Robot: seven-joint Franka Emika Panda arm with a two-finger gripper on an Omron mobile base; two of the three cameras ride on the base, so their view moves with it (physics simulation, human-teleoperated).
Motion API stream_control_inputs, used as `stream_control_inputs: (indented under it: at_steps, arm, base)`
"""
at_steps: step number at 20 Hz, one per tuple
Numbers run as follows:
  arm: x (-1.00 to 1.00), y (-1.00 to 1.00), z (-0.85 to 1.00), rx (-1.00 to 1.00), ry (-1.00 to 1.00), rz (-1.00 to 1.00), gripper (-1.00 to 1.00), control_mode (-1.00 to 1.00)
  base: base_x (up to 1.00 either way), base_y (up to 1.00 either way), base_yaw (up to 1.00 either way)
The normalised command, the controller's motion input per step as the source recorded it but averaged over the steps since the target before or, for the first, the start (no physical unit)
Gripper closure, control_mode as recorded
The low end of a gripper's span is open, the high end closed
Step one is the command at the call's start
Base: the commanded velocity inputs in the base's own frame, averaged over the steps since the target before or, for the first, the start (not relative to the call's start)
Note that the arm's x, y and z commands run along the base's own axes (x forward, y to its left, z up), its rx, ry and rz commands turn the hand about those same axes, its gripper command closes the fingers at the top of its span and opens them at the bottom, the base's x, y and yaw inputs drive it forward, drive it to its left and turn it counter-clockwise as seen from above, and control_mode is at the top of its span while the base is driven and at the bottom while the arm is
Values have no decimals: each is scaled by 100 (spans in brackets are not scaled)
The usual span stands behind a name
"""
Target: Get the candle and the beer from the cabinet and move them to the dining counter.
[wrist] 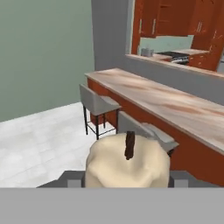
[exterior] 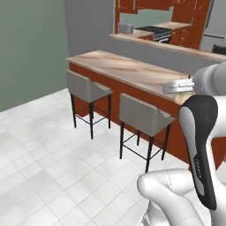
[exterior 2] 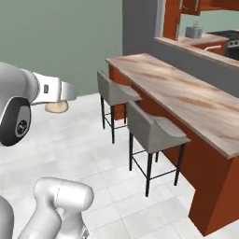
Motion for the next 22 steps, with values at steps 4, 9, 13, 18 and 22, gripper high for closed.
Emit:
stream_control_inputs:
  at_steps: [4,9,13,18,22]
  arm:
    - [0,0,0,0,0,0,100,100]
    - [0,0,0,0,0,0,100,100]
    - [0,0,0,0,0,0,100,100]
    - [0,0,0,0,0,0,100,100]
    - [0,0,0,0,0,0,100,100]
  base:
    - [100,98,-57]
    - [100,98,-56]
    - [100,98,-56]
    - [96,100,-56]
    - [92,99,-55]
